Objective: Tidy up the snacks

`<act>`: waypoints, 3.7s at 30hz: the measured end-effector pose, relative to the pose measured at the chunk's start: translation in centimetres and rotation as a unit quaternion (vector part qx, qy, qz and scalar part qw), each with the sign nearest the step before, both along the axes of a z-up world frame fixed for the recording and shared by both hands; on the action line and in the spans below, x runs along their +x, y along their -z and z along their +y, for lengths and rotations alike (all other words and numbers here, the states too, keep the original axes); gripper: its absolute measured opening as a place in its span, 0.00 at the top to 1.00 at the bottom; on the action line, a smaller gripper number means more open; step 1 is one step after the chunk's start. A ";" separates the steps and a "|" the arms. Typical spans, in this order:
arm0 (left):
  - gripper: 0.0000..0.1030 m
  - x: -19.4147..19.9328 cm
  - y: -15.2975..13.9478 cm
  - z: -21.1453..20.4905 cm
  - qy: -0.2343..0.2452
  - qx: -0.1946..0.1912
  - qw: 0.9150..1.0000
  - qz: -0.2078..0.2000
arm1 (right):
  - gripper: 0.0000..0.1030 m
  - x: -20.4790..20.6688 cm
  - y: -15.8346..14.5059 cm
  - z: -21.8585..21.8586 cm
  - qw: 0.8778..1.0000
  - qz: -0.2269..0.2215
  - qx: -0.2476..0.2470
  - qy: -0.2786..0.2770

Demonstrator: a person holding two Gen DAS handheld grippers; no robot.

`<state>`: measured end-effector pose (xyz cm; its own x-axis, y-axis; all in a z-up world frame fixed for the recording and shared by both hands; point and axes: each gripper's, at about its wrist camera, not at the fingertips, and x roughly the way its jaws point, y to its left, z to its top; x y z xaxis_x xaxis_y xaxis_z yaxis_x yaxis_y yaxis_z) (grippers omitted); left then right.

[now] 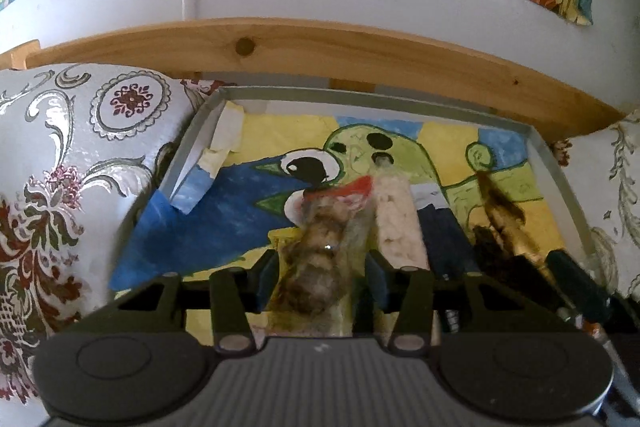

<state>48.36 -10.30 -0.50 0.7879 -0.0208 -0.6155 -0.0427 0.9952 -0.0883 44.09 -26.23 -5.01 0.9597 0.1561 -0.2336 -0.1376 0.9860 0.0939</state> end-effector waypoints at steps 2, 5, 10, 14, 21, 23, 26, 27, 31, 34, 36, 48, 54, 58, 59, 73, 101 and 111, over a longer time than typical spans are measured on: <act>0.46 -0.1 -0.2 0.0 0.000 -0.004 1.000 -0.006 | 0.57 0.0 0.0 0.0 1.000 0.003 0.004 -0.002; 0.37 -0.3 -0.4 0.2 0.000 -0.016 1.000 -0.015 | 0.45 -0.1 0.0 -0.1 1.000 0.001 0.013 -0.004; 0.27 -1.0 -0.8 0.5 -0.007 -0.025 0.999 -0.031 | 0.33 -0.5 -0.5 0.0 1.000 -0.003 0.017 -0.003; 0.15 -2.3 -1.3 1.3 -0.025 -0.035 0.998 -0.051 | 0.25 -1.2 -1.3 0.1 1.000 -0.008 0.011 -0.002; 0.02 -5.9 -2.5 3.5 -0.074 -0.053 0.992 -0.084 | 0.11 -3.2 -4.1 0.0 1.000 -0.010 0.005 0.008; 0.00 -7.1 -3.0 4.1 -0.086 -0.062 0.990 -0.093 | 0.05 -4.3 -5.1 -0.2 1.000 -0.015 0.013 0.011; 0.00 -9.4 -3.5 4.9 -0.101 -0.064 0.986 -0.115 | 0.02 -5.9 -6.4 -0.2 1.000 -0.022 0.018 0.013; 0.00 -10.3 -3.7 5.2 -0.104 -0.066 0.985 -0.120 | 0.01 -6.6 -6.8 -0.1 0.999 -0.024 0.017 0.013; 0.00 -13.7 -4.2 6.2 -0.113 -0.076 0.982 -0.134 | 0.01 -9.3 -8.1 0.3 0.999 -0.033 0.010 0.016; 0.00 -16.3 -4.5 7.0 -0.115 -0.081 0.980 -0.142 | 0.01 -11.3 -8.8 0.7 0.999 -0.034 0.008 0.012; 0.00 -18.1 -4.4 7.6 -0.119 -0.085 0.979 -0.144 | 0.01 -12.5 -9.2 1.0 0.999 -0.034 0.004 0.008; 0.00 -26.4 -3.0 10.3 -0.150 -0.090 0.976 -0.130 | 0.01 -20.6 -9.4 1.2 0.999 -0.041 -0.011 0.008; 0.00 -29.3 -2.1 11.0 -0.149 -0.086 0.978 -0.115 | 0.01 -23.9 -8.7 1.6 0.999 -0.033 -0.017 0.010; 0.00 -30.7 -1.7 11.1 -0.141 -0.072 0.980 -0.119 | 0.01 -25.8 -8.1 2.0 0.999 -0.026 -0.023 0.010; 0.00 -31.0 -1.7 11.1 -0.139 -0.068 0.980 -0.121 | 0.01 -26.3 -7.9 2.2 0.999 -0.024 -0.026 0.010; 0.00 -34.9 -0.7 10.4 -0.107 -0.005 0.984 -0.145 | 0.01 -30.8 -5.9 2.5 0.999 -0.001 -0.039 0.037; 0.00 -39.5 2.4 9.9 -0.051 0.019 0.991 -0.122 | 0.01 -34.9 -3.0 2.8 0.996 0.065 -0.048 0.046; 0.00 -39.7 2.4 10.0 -0.051 0.020 0.991 -0.119 | 0.01 -34.4 -2.9 2.8 0.995 0.073 -0.049 0.042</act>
<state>8.71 -0.30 -2.86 0.9072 0.0875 -0.4114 -0.1263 0.9897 -0.0680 9.66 -23.43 -2.13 0.9231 0.0463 -0.3816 -0.0459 0.9989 0.0102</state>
